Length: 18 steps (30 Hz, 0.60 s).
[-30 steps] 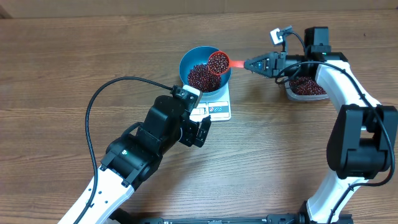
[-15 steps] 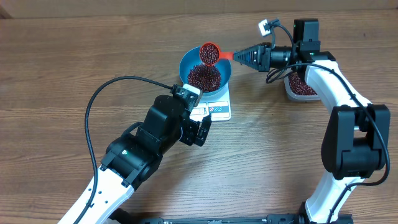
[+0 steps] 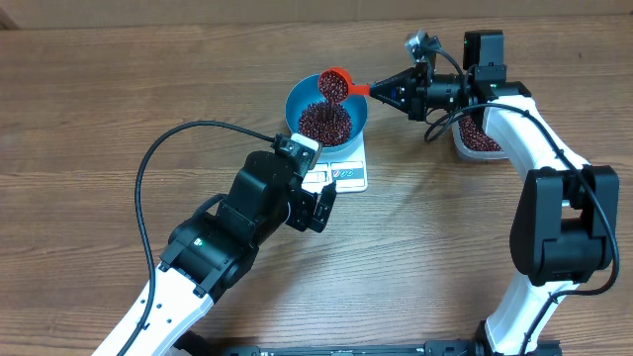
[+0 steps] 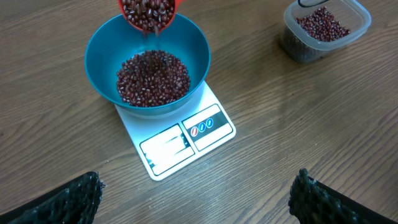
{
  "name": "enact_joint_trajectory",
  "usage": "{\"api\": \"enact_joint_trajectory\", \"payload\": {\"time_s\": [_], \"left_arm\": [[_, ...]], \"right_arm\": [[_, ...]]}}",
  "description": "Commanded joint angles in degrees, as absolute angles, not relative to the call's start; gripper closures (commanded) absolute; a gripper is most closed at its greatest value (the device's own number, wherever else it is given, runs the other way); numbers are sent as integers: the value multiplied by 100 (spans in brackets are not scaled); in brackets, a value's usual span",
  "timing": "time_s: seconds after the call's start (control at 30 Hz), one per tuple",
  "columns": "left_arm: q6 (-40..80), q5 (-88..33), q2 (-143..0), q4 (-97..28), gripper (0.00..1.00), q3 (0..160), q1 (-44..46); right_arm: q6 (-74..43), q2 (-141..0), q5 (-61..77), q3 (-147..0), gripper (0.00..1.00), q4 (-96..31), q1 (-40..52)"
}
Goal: Scoop item into bowl and weigh 150g on scale
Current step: 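Tilt the red scoop to pour beans into the teal bowl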
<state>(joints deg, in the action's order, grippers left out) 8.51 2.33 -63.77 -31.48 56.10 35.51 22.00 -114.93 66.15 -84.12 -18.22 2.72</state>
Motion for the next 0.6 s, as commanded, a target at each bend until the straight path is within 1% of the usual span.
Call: {"api": "enact_joint_trajectory", "payload": {"time_s": [0.0, 0.17, 0.57], "left_arm": [[725, 193, -6364, -3122, 1, 5561, 3527], [725, 209, -6364, -3122, 0, 5561, 3527], [725, 211, -6364, -3122, 1, 5561, 3527]], "right_arm": [[3210, -11509, 6646, -8569, 96, -1817, 294], [3817, -11509, 6646, -8569, 96, -1837, 294], [4453, -11509, 6674, -8569, 97, -1852, 294]]}}
